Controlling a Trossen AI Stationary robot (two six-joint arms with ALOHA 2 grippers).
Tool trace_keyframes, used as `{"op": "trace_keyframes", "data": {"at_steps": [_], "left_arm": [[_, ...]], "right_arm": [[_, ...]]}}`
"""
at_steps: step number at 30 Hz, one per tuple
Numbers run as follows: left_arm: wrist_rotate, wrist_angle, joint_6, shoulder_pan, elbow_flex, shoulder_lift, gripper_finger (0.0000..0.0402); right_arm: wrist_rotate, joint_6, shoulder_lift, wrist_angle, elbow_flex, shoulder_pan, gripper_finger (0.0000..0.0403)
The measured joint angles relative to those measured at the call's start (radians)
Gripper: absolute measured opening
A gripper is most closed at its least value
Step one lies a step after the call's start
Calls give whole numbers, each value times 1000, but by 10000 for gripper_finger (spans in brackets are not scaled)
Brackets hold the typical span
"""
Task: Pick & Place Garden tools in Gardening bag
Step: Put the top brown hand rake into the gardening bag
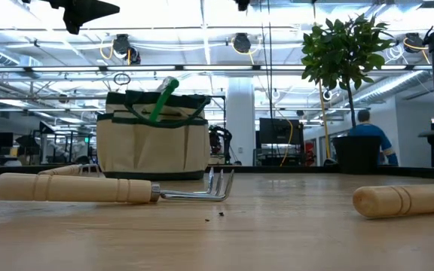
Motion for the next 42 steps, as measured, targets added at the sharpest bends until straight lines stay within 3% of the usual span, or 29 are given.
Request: {"op": "trace_keyframes", "data": {"at_steps": [14, 19, 36, 42], "left_arm": [[0, 0, -2, 0, 0, 6, 267], [-4, 0, -4, 0, 0, 29, 267], [-104, -153, -214, 0, 0, 69, 267], [-128, -235, -311, 0, 0, 69, 267]], "right_arm": [[-1, -47, -181, -227, 0, 0, 164], [45, -52, -245, -301, -31, -5, 164], [114, 50, -610, -15, -464, -5, 164], [239, 79, -742, 13, -585, -5, 164]]}}
